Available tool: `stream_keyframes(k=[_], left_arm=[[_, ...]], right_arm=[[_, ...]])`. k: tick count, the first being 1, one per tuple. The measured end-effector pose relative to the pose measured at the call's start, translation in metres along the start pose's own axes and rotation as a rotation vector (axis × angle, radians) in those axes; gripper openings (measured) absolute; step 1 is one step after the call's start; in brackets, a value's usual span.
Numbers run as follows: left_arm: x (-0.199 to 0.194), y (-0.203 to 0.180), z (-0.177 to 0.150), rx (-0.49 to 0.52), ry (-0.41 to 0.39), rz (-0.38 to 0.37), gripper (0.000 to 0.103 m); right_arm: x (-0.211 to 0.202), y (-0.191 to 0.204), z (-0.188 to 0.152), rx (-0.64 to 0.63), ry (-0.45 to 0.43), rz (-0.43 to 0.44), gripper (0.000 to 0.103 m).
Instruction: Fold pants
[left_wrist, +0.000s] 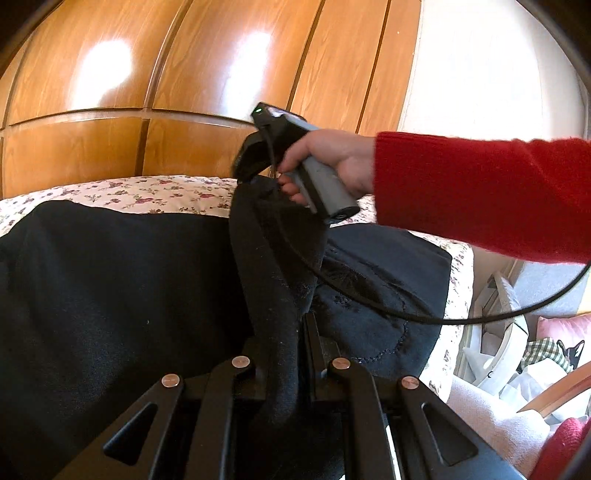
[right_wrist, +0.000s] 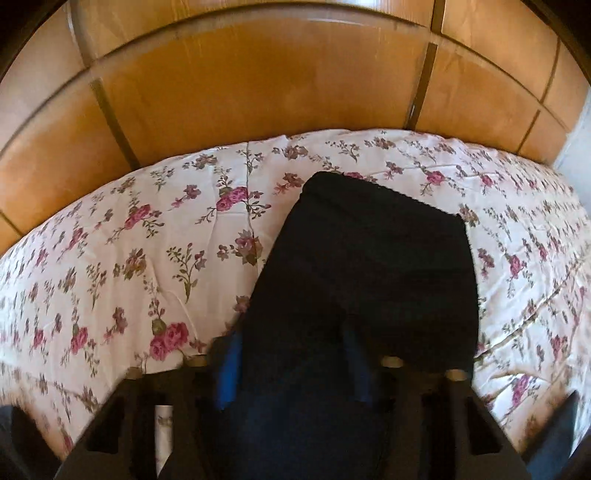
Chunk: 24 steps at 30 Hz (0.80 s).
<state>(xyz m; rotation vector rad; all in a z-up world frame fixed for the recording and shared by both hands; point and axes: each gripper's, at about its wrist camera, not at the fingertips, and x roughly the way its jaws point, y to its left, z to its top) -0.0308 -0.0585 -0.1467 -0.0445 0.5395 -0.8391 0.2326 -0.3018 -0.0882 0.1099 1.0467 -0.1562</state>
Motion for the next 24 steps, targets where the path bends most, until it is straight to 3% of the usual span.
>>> stream_keyframes(k=[1,3,10,15,19,24], left_arm=[[0.0,0.0,0.0,0.0,-0.001,-0.001,0.011],[-0.001,0.001,0.0,-0.002,-0.001,-0.005,0.011],[-0.001,-0.001,0.0,0.005,0.0,0.004,0.011],[-0.002,-0.007,-0.002,0.036,-0.007,0.043,0.012],[-0.002,-0.007,0.001,0.015,0.011,0.051,0.012],[-0.003,-0.008,0.008,-0.029,0.039,0.068,0.012]], right_arm=[[-0.006,-0.006,-0.002,0.006,-0.006,0.028,0.015],[-0.018,-0.016,-0.004,0.014,-0.025,0.046,0.01],[-0.096,-0.073,-0.029,0.101,-0.193,0.196,0.009],[-0.148,-0.127,-0.065,0.2,-0.292,0.268,0.009],[-0.178,-0.156,-0.102,0.224,-0.37,0.289,0.009],[-0.191,-0.191,-0.152,0.336,-0.371,0.279,0.009]])
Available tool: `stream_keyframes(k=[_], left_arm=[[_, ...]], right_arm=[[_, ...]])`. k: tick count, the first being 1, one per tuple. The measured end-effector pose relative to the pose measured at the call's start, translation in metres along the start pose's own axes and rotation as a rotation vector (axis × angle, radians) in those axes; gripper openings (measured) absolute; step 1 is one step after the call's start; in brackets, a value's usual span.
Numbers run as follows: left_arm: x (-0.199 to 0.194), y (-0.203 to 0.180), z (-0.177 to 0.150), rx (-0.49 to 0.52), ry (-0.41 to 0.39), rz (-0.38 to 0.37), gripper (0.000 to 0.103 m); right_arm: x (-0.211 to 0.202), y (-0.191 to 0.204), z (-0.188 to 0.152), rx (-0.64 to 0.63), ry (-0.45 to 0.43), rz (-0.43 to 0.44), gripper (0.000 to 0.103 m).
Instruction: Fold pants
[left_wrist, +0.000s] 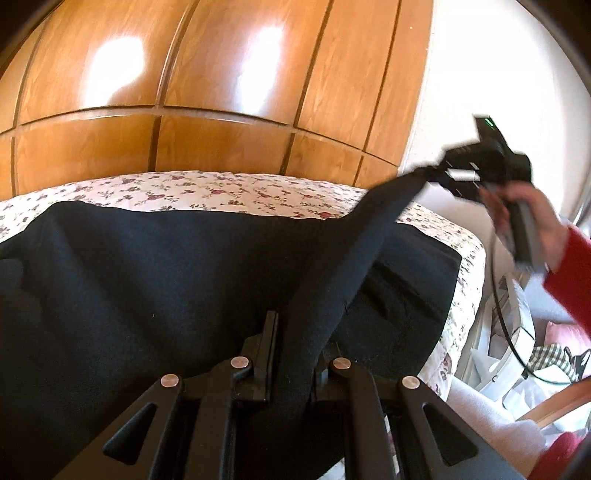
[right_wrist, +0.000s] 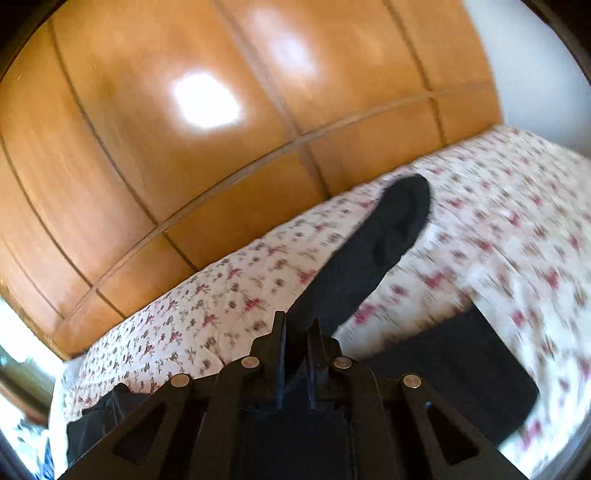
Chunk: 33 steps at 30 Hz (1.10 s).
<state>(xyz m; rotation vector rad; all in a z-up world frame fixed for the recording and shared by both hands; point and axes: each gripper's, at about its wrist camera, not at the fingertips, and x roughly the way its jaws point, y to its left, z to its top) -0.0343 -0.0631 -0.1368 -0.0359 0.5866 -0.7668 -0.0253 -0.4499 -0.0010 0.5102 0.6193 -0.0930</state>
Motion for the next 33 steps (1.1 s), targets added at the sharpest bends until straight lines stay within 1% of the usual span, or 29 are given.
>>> stream_keyframes(k=[3,6,7,9,11,12,13,14,15,17,18,19,20,21,24,26,27,30,32,33], left_arm=[[-0.005,-0.005,0.0,0.009,0.001,0.017,0.012],[-0.006,-0.009,0.0,0.03,0.004,0.034,0.012],[-0.006,-0.011,0.0,0.038,0.005,0.041,0.012],[-0.006,-0.013,0.0,0.05,0.01,0.052,0.012],[-0.005,-0.016,0.001,0.067,0.013,0.067,0.012],[-0.004,-0.018,0.001,0.08,0.015,0.076,0.012],[-0.004,-0.019,0.001,0.096,0.017,0.083,0.012],[-0.003,-0.022,0.001,0.119,0.02,0.094,0.013],[-0.002,-0.024,0.001,0.133,0.024,0.099,0.013],[0.0,-0.025,0.004,0.15,0.038,0.101,0.013],[0.001,-0.025,0.007,0.152,0.049,0.096,0.013],[0.001,-0.024,0.013,0.159,0.056,0.09,0.011],[-0.002,-0.025,0.018,0.169,0.052,0.092,0.009],[-0.006,-0.025,0.026,0.182,0.041,0.093,0.009],[-0.026,-0.026,0.048,0.201,-0.001,0.048,0.009],[-0.029,-0.028,0.052,0.212,0.03,0.008,0.009],[-0.026,-0.029,0.047,0.213,0.065,-0.006,0.009],[-0.017,-0.033,0.027,0.244,0.134,-0.001,0.009],[-0.015,-0.037,0.013,0.255,0.154,0.003,0.009],[-0.017,-0.038,0.009,0.249,0.15,0.001,0.009]], right_arm=[[-0.012,-0.023,-0.022,0.06,-0.002,-0.017,0.009],[-0.007,-0.049,-0.045,0.128,0.047,-0.042,0.009],[-0.003,-0.058,-0.052,0.164,0.068,-0.038,0.01],[0.003,-0.073,-0.062,0.242,0.082,-0.011,0.013],[0.008,-0.084,-0.064,0.306,0.095,0.018,0.023],[0.006,-0.091,-0.064,0.347,0.081,0.049,0.034],[0.004,-0.095,-0.063,0.38,0.056,0.074,0.04],[0.002,-0.1,-0.063,0.427,0.019,0.086,0.042],[0.003,-0.103,-0.063,0.458,0.001,0.083,0.044],[0.008,-0.111,-0.062,0.512,-0.001,0.095,0.041],[0.009,-0.111,-0.061,0.509,0.0,0.094,0.027],[0.01,-0.109,-0.057,0.487,0.003,0.069,0.009],[0.009,-0.106,-0.053,0.462,-0.001,0.043,0.008],[0.005,-0.104,-0.048,0.447,-0.02,0.041,0.008],[-0.018,-0.1,-0.033,0.431,-0.101,0.081,0.008],[-0.027,-0.101,-0.027,0.42,-0.112,0.087,0.008],[-0.029,-0.102,-0.028,0.412,-0.099,0.07,0.008],[-0.023,-0.11,-0.047,0.402,-0.017,-0.023,0.008],[-0.015,-0.127,-0.061,0.466,0.037,-0.037,0.008],[-0.013,-0.133,-0.065,0.493,0.038,-0.027,0.007]])
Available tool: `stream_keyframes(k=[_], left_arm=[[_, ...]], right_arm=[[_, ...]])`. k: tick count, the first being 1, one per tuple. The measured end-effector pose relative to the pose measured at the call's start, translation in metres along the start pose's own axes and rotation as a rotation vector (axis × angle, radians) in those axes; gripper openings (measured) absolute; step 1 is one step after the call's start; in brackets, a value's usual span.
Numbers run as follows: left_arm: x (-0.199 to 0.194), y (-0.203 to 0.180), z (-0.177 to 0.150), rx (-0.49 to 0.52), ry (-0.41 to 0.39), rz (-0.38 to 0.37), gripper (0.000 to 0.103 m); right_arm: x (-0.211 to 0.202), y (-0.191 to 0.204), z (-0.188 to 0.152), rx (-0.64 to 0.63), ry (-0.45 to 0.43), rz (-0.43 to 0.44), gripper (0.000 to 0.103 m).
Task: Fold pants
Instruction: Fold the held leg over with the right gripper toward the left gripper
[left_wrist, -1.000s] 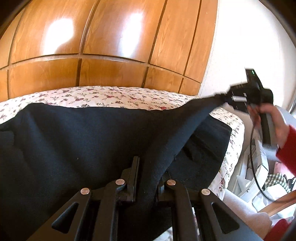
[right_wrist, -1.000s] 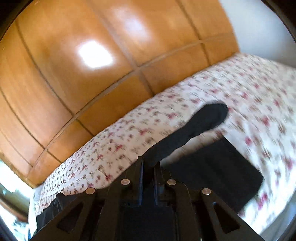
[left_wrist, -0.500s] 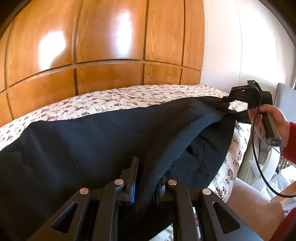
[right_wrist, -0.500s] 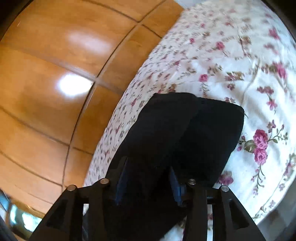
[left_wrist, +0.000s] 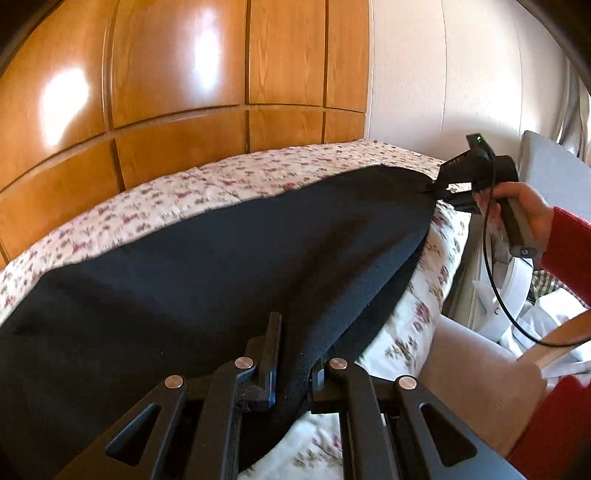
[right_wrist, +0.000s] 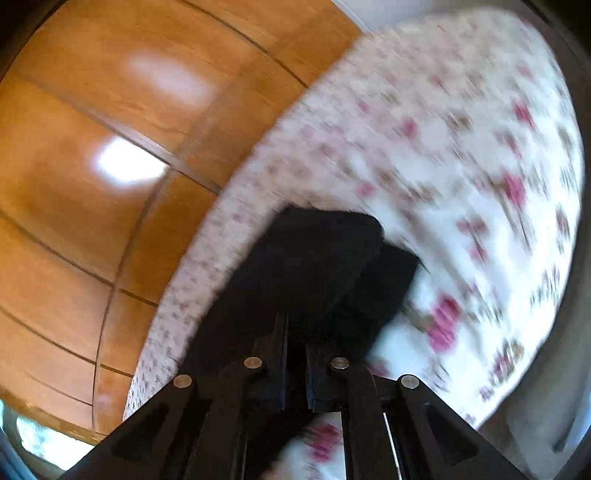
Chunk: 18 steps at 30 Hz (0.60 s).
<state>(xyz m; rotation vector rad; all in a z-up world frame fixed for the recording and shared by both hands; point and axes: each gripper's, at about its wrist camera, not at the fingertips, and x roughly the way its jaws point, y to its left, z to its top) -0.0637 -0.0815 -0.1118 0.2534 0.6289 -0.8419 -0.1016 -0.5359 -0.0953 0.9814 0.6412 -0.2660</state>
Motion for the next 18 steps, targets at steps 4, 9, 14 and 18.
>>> stream_keyframes(k=[4,9,14,18], left_arm=[[0.0,0.003,0.0,-0.033,-0.006,0.005,0.009],[0.008,0.005,-0.005,-0.082,0.02,-0.015,0.012],[0.002,0.003,-0.008,-0.108,0.003,-0.026,0.021],[-0.014,0.016,-0.007,-0.165,-0.007,-0.101,0.023]], right_arm=[[-0.004,-0.001,0.002,0.017,-0.026,0.019,0.007],[-0.015,0.0,0.001,0.017,-0.076,-0.008,0.007],[-0.009,0.004,-0.005,-0.026,-0.074,-0.118,0.006],[-0.028,0.045,-0.007,-0.206,-0.217,-0.327,0.021]])
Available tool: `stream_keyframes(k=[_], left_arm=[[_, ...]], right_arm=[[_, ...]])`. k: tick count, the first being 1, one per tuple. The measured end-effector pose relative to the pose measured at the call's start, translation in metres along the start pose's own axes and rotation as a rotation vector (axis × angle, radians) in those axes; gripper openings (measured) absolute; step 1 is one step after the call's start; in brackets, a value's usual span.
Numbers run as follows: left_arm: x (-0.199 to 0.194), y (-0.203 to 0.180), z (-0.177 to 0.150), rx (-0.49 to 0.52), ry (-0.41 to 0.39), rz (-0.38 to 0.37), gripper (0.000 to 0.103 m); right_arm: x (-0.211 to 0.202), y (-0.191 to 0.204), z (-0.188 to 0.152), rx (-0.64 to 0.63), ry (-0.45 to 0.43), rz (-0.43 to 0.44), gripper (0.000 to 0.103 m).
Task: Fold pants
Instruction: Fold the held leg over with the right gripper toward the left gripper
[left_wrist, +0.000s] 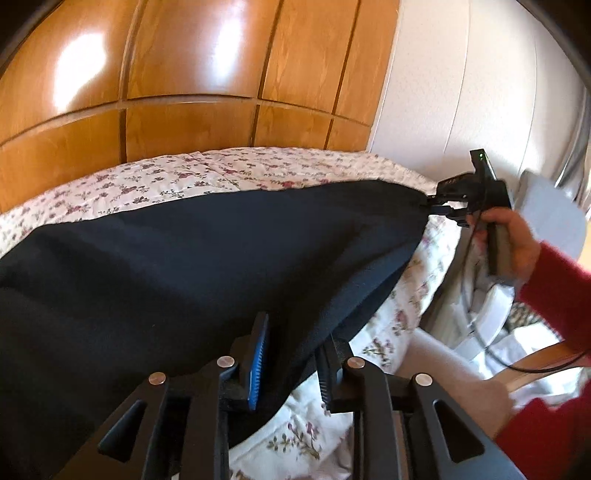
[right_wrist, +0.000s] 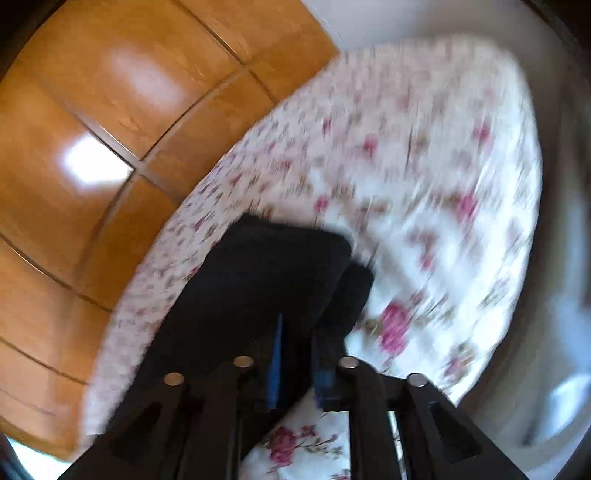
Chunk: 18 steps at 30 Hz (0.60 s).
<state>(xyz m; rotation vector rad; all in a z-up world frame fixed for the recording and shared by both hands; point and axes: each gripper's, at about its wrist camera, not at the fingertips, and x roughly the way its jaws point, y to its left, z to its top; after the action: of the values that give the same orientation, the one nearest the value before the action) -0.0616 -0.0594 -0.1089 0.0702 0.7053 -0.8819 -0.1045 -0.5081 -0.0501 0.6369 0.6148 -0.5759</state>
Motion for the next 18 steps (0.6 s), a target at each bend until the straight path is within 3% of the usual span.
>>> stream_keyframes(k=[3,5,7,10,13,18], left_arm=[[-0.018,0.019,0.002,-0.107,-0.033,-0.075,0.025],[-0.033,0.032,0.003,-0.17,-0.063,-0.125,0.027],[-0.043,0.042,0.005,-0.201,-0.081,-0.164,0.028],[-0.062,0.06,0.005,-0.261,-0.121,-0.193,0.028],[-0.082,0.084,0.004,-0.33,-0.164,-0.117,0.029],[-0.119,0.134,-0.01,-0.519,-0.226,0.123,0.03]], right_arm=[[-0.026,0.023,0.003,-0.107,-0.136,-0.051,0.024],[-0.041,0.046,0.0,-0.19,-0.195,-0.014,0.029],[-0.043,0.074,-0.008,-0.268,-0.193,0.057,0.038],[-0.037,0.116,-0.031,-0.377,-0.101,0.219,0.039],[-0.026,0.157,-0.065,-0.502,0.019,0.37,0.039],[-0.011,0.201,-0.127,-0.674,0.133,0.478,0.039]])
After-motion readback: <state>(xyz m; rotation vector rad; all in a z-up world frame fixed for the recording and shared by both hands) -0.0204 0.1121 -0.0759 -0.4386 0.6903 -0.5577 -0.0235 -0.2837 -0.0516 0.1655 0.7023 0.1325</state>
